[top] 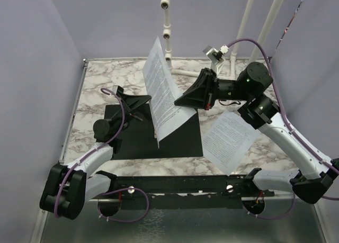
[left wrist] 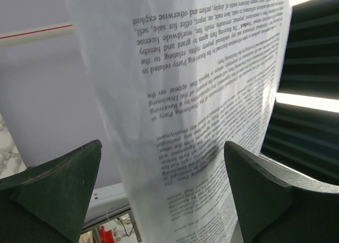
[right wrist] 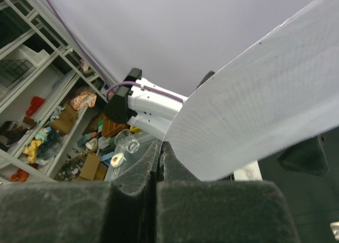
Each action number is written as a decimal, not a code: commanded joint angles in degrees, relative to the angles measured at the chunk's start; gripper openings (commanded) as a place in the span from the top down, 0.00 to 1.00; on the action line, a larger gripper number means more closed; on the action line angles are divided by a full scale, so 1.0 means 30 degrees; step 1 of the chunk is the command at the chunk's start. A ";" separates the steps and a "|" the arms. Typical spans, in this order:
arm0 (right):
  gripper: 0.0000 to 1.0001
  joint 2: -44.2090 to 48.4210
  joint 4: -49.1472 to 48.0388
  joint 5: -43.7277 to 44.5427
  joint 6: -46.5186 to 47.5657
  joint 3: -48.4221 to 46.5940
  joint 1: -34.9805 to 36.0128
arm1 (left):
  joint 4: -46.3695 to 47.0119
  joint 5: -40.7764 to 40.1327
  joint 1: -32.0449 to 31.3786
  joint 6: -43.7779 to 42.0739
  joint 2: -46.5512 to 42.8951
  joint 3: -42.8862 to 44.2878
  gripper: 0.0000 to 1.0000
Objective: Put the files into the folder
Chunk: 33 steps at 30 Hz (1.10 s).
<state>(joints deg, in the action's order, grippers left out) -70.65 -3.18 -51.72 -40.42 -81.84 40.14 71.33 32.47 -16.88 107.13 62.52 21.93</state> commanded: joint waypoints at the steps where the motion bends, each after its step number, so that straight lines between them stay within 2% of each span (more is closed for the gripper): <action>1: 1.00 0.1426 -0.0663 0.0683 0.0086 0.2063 0.0126 | 0.3494 -0.0568 0.0120 0.1423 0.0387 -0.0690 0.01; 8: 1.00 0.3384 0.2068 0.3157 0.1676 0.3379 0.0126 | 0.3967 -0.0397 0.0120 0.1310 0.0208 -0.1065 0.04; 17: 0.99 0.4498 0.4576 0.5021 0.2811 0.4212 0.0126 | 0.3759 0.0104 0.0075 0.1164 0.0174 -0.0864 0.24; 24: 1.00 0.4794 0.4883 0.5209 0.3019 0.4848 0.0126 | 0.3423 0.0623 -0.0046 0.0820 -0.0050 -0.0598 0.51; 28: 1.00 0.4996 0.5185 0.5461 0.3114 0.4970 0.0126 | 0.3247 0.0714 -0.0056 0.0670 -0.0162 -0.0669 0.61; 31: 1.00 0.5168 0.5503 0.5741 0.3246 0.5051 0.0126 | 0.3162 0.0868 -0.0099 0.0533 -0.0144 -0.0546 0.72; 33: 1.00 0.5306 0.5682 0.5942 0.3312 0.5115 0.0126 | 0.3094 0.1016 -0.0085 0.0395 -0.0129 -0.0419 0.75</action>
<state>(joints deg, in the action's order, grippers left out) -56.40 11.68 -36.21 -31.92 -67.11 40.18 79.57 33.23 -16.99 109.91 62.87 19.27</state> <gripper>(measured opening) 0.006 0.285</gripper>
